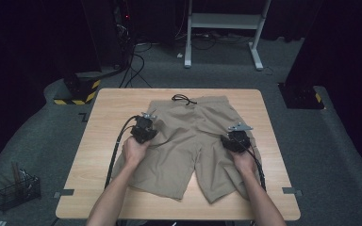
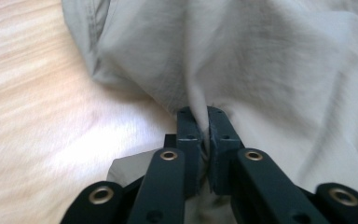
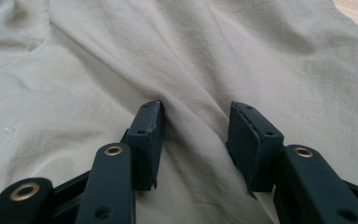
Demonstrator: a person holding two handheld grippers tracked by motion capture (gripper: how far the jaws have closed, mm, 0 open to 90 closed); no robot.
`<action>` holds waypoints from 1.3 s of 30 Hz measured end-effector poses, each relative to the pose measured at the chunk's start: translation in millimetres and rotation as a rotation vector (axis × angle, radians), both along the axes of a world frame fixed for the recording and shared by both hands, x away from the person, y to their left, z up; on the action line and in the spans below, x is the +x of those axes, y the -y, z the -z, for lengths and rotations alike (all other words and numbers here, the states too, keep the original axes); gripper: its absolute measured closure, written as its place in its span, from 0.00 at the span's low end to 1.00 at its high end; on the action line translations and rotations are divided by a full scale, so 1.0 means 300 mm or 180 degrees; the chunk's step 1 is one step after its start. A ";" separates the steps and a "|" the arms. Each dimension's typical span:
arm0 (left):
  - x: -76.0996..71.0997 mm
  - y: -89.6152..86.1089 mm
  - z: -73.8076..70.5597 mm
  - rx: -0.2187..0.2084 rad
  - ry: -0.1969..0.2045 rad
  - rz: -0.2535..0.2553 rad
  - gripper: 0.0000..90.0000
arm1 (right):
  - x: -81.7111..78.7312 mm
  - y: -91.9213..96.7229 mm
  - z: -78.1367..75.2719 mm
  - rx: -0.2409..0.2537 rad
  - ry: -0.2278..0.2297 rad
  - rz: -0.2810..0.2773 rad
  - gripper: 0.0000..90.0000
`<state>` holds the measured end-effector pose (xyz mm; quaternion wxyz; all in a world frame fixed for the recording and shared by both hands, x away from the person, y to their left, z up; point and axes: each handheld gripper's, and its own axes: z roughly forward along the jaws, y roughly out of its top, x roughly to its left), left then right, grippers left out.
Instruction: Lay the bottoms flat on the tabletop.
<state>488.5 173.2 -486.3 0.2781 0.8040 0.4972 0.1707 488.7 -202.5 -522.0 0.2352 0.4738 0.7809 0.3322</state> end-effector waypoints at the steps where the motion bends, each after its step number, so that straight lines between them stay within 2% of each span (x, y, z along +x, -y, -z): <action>1: -0.010 -0.007 0.005 0.0020 -0.0064 0.0019 0.96 | -0.001 -0.001 0.000 0.0000 -0.0003 0.0009 0.61; 5: -0.063 -0.009 0.027 0.0073 -0.0183 0.0130 0.96 | -0.018 -0.005 0.000 0.0023 -0.0019 0.0008 0.61; 7: -0.097 0.007 0.025 0.0042 -0.0189 0.0242 0.96 | -0.029 -0.002 0.001 0.0020 -0.0006 -0.0022 0.61; 10: -0.095 0.036 0.027 0.0122 -0.0148 0.0292 0.96 | -0.036 -0.003 0.000 0.0016 -0.0013 -0.0009 0.61; 13: -0.034 0.068 0.039 0.0194 -0.0157 0.0240 0.96 | -0.033 -0.009 0.000 0.0016 -0.0015 0.0001 0.61; 16: 0.048 0.095 0.044 0.0187 -0.0152 0.0134 0.95 | -0.022 -0.020 -0.001 0.0011 -0.0027 0.0019 0.61; 17: 0.074 0.104 0.044 0.0253 -0.0127 0.0107 0.95 | -0.014 -0.024 -0.003 0.0002 -0.0044 0.0021 0.61; 19: 0.124 0.117 0.044 0.0515 -0.0030 0.0036 0.95 | 0.006 -0.032 -0.010 -0.0042 -0.0097 0.0016 0.61; 20: 0.149 0.118 0.044 0.0577 -0.0016 -0.0021 0.95 | 0.015 -0.034 -0.012 -0.0050 -0.0116 0.0024 0.61; 22: 0.189 0.108 0.041 0.0466 -0.0107 -0.0158 0.95 | 0.033 -0.031 -0.012 -0.0030 -0.0127 0.0039 0.61; 24: 0.201 0.093 0.036 0.0315 -0.0185 -0.0213 0.91 | 0.048 -0.025 -0.008 -0.0010 -0.0089 0.0059 0.60; 25: 0.195 0.087 0.033 0.0279 -0.0179 -0.0220 0.86 | 0.052 -0.023 -0.005 0.0013 -0.0067 0.0074 0.59; 27: 0.149 0.077 0.017 0.0231 -0.0041 -0.0126 0.73 | 0.049 -0.018 -0.006 0.0018 -0.0093 0.0056 0.57; 29: 0.105 0.065 -0.003 0.0255 0.0092 0.0005 0.63 | 0.040 -0.008 -0.018 0.0153 -0.0199 -0.0023 0.57; 31: 0.050 0.047 -0.031 0.0315 0.0287 0.0135 0.54 | 0.018 0.005 -0.040 0.0336 -0.0149 -0.0142 0.57; 33: 0.004 0.023 -0.056 0.0257 0.0363 0.0166 0.52 | -0.013 0.012 -0.076 0.0410 -0.0104 -0.0217 0.56; 34: -0.035 0.001 -0.076 0.0132 0.0395 0.0202 0.53 | -0.025 0.014 -0.088 0.0414 -0.0103 -0.0256 0.56; 36: -0.084 -0.015 -0.090 -0.0013 0.0427 0.0254 0.54 | -0.067 0.022 -0.112 0.0428 -0.0103 -0.0326 0.55; 38: -0.142 -0.023 -0.091 -0.0090 0.0449 0.0362 0.52 | -0.103 0.038 -0.116 0.0471 -0.0013 -0.0438 0.52; 39: -0.171 -0.023 -0.085 -0.0081 0.0436 0.0412 0.51 | -0.118 0.046 -0.112 0.0508 0.0016 -0.0468 0.52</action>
